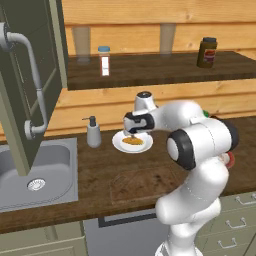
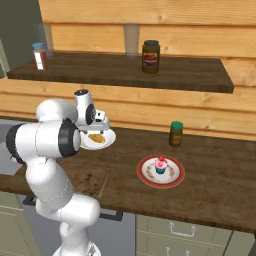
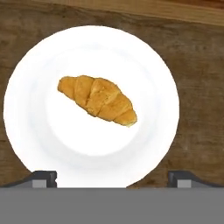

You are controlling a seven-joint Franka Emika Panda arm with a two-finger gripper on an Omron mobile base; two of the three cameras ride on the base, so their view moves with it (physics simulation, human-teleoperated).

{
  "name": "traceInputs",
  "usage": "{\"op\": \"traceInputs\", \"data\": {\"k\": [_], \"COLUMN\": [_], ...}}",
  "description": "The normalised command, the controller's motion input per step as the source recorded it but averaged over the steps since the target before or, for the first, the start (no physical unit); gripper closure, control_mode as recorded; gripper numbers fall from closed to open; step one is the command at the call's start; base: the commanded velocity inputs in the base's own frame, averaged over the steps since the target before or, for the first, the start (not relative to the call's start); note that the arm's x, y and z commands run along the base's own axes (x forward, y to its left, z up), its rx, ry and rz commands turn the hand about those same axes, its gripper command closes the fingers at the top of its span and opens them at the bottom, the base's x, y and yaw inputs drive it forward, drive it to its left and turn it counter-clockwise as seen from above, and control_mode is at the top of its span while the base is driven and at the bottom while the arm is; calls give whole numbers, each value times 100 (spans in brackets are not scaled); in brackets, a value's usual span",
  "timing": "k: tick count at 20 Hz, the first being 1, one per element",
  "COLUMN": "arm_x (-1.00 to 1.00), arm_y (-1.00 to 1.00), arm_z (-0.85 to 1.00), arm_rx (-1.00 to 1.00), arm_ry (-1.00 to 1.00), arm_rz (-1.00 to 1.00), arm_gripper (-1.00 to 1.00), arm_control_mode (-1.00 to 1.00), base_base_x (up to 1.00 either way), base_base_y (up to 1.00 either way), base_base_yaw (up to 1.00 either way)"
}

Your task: From the different types of pastries on the counter, select a croissant and place it on the cutting board. Then retrieve a jar of jam from the cabinet and place it alongside the croissant on the cutting board.

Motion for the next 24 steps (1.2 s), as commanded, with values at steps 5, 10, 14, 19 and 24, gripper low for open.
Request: {"op": "traceInputs", "data": {"k": [5, 10, 14, 19, 24], "arm_x": [50, 46, 45, 33, -3], "arm_y": [5, 3, 0, 1, 0], "arm_z": [-72, -66, -57, -53, -8], "arm_rx": [-3, 0, 0, 0, 7], "arm_ry": [0, 0, 0, 0, -4], "arm_rz": [5, 6, 6, 8, 2], "arm_gripper": [-100, -100, -100, 100, 100], "arm_control_mode": [-100, -100, -100, -100, -100], "base_base_x": [0, 0, 0, 0, 0], "base_base_y": [0, 0, 0, 0, 0], "base_base_yaw": [0, 0, 0, 0, 0]}}
